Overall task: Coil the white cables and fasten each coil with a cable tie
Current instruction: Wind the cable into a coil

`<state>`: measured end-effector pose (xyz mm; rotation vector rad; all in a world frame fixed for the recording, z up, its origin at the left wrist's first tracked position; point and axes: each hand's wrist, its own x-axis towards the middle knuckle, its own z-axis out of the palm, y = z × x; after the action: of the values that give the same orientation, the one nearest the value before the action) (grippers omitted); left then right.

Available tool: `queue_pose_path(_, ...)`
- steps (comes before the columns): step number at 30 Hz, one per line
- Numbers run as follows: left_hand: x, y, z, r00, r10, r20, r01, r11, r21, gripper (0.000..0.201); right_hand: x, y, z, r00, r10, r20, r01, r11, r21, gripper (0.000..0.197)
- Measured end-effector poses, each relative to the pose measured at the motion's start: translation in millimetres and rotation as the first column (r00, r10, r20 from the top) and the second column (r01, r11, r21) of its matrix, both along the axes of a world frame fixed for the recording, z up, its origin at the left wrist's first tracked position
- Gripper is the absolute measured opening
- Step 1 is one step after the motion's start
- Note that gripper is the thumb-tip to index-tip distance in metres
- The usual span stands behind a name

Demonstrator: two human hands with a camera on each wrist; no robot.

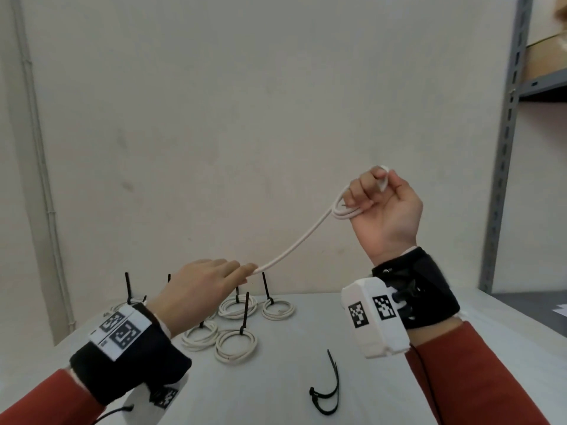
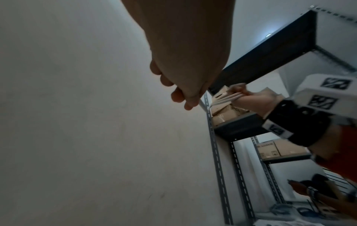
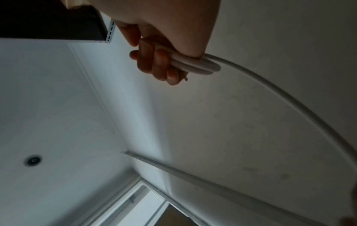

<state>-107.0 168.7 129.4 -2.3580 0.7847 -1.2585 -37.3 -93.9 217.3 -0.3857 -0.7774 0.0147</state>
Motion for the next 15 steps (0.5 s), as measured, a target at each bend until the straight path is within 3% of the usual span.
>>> queue_pose_path(3, -13, -6, 9, 0.999, -0.041, 0.015, 0.04, 0.996, 0.083, 0.026, 11, 10, -3, 0.996, -0.079, -0.029, 0.076, 0.991, -0.111, 0.031)
queue_pose_path(6, -23, -13, 16, 0.999, -0.041, 0.018, 0.038, 0.99, 0.133, 0.02, 19, 26, -10, 0.989, -0.148, -0.024, 0.137, 0.958, -0.253, 0.028)
queue_pose_path(8, -29, -17, 23, 0.998, -0.057, 0.034, 0.052, 0.99, 0.133, 0.03, 20, 37, -16, 0.975, -0.22, 0.032, 0.214, 0.892, -0.398, 0.027)
queue_pose_path(10, -35, -19, 31, 0.998, -0.059, 0.03, 0.055, 0.991, 0.126, 0.039, 16, 47, -24, 0.939, -0.302, 0.164, 0.34, 0.738, -0.583, 0.028)
queue_pose_path(13, -40, -15, 38, 0.999, -0.033, -0.008, 0.034, 0.994, 0.105, 0.035, 6, 58, -39, 0.848, -0.315, 0.426, 0.526, 0.413, -0.744, 0.024)
queue_pose_path(15, -42, -10, 40, 0.999, -0.007, -0.039, 0.011, 0.996, 0.092, 0.03, -1, 60, -47, 0.825, -0.242, 0.51, 0.564, 0.305, -0.768, 0.023)
